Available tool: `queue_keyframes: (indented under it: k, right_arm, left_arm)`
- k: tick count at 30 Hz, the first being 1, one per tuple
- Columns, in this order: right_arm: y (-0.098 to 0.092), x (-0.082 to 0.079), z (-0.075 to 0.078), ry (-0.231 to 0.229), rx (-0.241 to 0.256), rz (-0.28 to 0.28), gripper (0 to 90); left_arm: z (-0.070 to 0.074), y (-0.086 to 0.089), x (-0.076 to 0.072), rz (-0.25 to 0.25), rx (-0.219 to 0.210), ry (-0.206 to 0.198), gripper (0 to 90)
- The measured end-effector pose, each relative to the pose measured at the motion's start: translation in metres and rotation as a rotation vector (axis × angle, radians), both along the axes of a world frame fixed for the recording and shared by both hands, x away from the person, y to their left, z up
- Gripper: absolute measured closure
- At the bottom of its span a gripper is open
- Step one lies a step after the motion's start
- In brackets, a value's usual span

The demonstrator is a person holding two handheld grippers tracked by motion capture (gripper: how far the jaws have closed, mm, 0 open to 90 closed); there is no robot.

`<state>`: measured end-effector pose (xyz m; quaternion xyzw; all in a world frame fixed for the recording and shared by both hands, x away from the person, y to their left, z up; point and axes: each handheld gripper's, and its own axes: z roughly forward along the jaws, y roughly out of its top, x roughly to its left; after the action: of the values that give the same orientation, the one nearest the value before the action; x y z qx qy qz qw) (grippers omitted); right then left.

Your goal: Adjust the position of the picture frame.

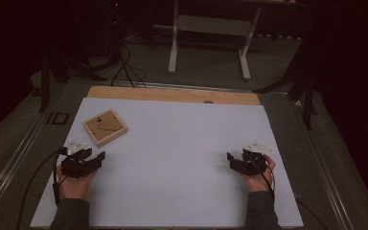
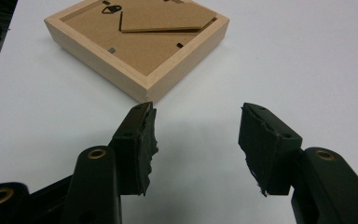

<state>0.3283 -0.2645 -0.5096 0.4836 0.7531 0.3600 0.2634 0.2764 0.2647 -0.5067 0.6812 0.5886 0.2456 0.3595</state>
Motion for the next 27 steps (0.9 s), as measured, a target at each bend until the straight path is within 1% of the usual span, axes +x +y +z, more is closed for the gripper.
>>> queue_keyframes:
  k: [3, 6, 10, 11, 14, 16, 20, 22, 27]
  right_arm:
    - [-0.001, 0.0, 0.0, 0.0, 0.005, -0.003, 29.5]
    - [0.0, 0.0, 0.0, -0.002, 0.011, 0.0, 29.5]
    - [0.004, 0.0, 0.0, -0.011, 0.012, 0.006, 29.7]
    - [0.005, 0.0, 0.0, -0.013, 0.01, 0.007, 29.8]
    - [0.006, 0.0, 0.0, -0.015, 0.012, 0.01, 29.8]
    - [0.006, 0.0, 0.001, -0.02, 0.01, 0.01, 29.8]
    - [0.003, -0.001, 0.002, -0.028, 0.017, 0.001, 29.8]
    - [0.002, -0.001, 0.002, -0.029, 0.022, -0.006, 29.8]
    - [0.001, 0.0, 0.002, -0.033, 0.019, -0.008, 29.8]
  left_arm:
    - [0.0, 0.0, 0.0, -0.002, -0.002, 0.0, 45.6]
    - [0.001, -0.001, 0.001, -0.01, -0.015, -0.002, 45.7]
    - [0.005, -0.003, 0.004, -0.015, 0.0, -0.001, 45.5]
    - [0.006, -0.003, 0.005, -0.015, 0.002, -0.005, 45.5]
    - [0.008, -0.003, 0.009, -0.014, 0.007, -0.001, 45.5]
    - [0.01, -0.002, 0.011, -0.008, 0.005, 0.006, 45.5]
    - [0.015, 0.0, 0.016, 0.002, 0.016, -0.002, 45.5]
    - [0.017, 0.002, 0.018, 0.01, 0.014, -0.007, 45.8]
    - [0.023, 0.007, 0.026, 0.027, 0.025, -0.007, 46.6]
